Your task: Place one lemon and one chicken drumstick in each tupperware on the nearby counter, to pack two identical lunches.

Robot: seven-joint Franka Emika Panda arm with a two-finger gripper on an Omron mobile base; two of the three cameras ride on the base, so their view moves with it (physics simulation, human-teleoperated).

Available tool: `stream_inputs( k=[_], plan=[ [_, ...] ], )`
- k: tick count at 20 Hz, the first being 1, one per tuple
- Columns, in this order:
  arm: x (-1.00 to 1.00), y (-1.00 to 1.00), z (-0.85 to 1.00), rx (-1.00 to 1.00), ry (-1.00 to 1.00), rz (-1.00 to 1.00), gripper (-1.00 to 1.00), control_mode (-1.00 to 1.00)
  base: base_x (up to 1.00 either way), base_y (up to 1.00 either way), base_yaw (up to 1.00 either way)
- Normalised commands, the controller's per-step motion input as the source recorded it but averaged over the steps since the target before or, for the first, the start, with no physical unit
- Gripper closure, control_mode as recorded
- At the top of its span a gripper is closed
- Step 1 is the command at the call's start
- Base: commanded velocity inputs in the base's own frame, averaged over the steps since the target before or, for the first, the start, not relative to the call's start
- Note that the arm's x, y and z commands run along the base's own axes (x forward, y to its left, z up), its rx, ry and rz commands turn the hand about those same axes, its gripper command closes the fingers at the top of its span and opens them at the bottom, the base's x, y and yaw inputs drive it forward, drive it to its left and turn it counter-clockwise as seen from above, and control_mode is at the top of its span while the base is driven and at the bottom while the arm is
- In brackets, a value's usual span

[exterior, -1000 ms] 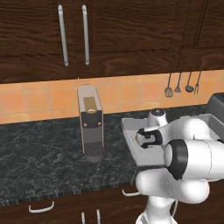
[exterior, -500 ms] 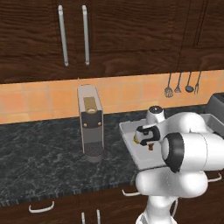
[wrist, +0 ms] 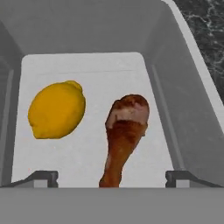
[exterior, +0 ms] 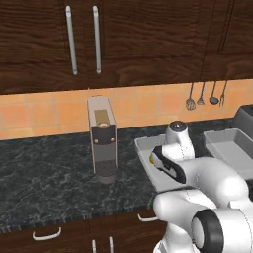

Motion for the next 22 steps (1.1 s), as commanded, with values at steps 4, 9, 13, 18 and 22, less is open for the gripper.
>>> stream_inputs(
  k=[4, 9, 13, 18, 22],
  plan=[
    [-0.79, 0.02, 0.91, 0.00, -0.11, -0.01, -1.00, -1.00, 0.00, 0.00, 0.00],
    [-0.90, 0.00, 0.85, 0.00, -0.16, -0.02, -1.00, -1.00, 0.00, 0.00, 0.00],
    [-0.98, 0.03, 0.99, 0.00, -0.05, 0.00, -1.00, -1.00, 0.00, 0.00, 0.00],
    [-0.95, 0.00, 0.83, 0.00, 0.00, 0.00, -1.00, -1.00, 0.00, 0.00, 0.00],
    [-1.00, 0.01, 0.60, 0.00, -0.12, 0.00, -1.00, -1.00, 0.00, 0.00, 0.00]
  ],
)
